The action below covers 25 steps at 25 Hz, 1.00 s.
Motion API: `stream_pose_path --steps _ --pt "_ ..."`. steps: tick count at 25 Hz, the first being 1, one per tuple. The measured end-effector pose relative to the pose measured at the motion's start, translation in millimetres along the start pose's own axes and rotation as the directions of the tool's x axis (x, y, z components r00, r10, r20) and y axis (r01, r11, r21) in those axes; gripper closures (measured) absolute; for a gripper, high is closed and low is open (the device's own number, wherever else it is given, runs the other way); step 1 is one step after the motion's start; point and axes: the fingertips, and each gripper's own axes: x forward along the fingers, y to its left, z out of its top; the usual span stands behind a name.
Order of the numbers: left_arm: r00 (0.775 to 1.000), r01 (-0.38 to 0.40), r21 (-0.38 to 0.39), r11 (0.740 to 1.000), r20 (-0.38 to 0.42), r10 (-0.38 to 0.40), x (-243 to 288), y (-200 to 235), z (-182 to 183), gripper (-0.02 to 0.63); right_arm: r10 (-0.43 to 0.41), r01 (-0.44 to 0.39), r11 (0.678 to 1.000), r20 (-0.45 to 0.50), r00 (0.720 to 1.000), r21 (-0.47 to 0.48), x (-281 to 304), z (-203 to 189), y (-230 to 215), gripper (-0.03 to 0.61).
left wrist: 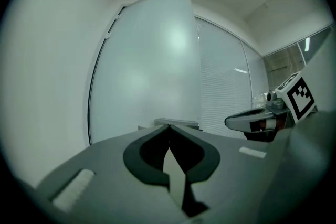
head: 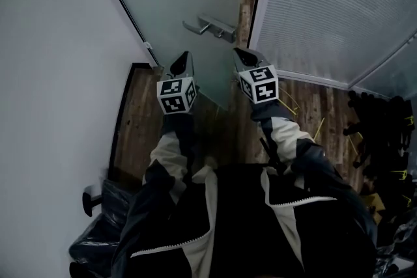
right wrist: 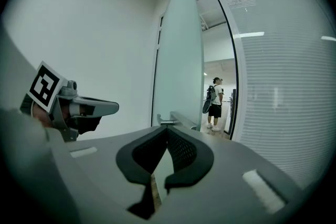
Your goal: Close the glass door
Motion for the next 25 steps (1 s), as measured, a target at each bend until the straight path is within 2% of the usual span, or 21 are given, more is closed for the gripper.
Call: stream_pose_path --steps 8,14,19,20,22,24,25 --pt "0.996 0.088 0.003 0.996 -0.005 -0.088 40.9 35.1 -1.0 0.611 -0.081 0.081 0.997 -0.004 0.997 -0.010 44.2 13.7 -3.7 0.574" --pt "0.995 0.104 0.032 0.994 -0.007 -0.104 59.1 45.7 5.7 0.611 -0.094 0.094 0.996 -0.002 0.996 -0.006 64.6 19.7 -10.4 0.574" --pt "0.992 0.121 -0.009 0.993 -0.022 -0.121 73.0 49.6 0.5 0.611 -0.085 0.084 0.996 -0.005 0.996 -0.015 82.2 19.0 -13.2 0.574" --pt "0.992 0.123 -0.012 0.992 -0.025 -0.123 75.2 49.6 -0.5 0.611 -0.086 0.085 0.995 -0.011 0.996 -0.048 84.6 18.9 -12.6 0.574" --pt "0.991 0.129 -0.008 0.992 -0.027 -0.129 78.2 48.3 -1.0 0.611 -0.095 0.086 0.977 -0.035 0.995 -0.193 88.6 18.8 -7.7 0.574" --pt "0.991 0.131 -0.007 0.991 -0.028 -0.131 79.5 49.3 -1.1 0.610 -0.092 0.057 0.927 -0.077 0.993 -0.371 94.9 17.2 3.9 0.551" --pt "0.991 0.132 -0.004 0.991 -0.031 -0.132 79.6 49.9 -2.2 0.611 -0.088 0.033 0.888 -0.099 0.991 -0.459 99.3 15.9 11.5 0.537"
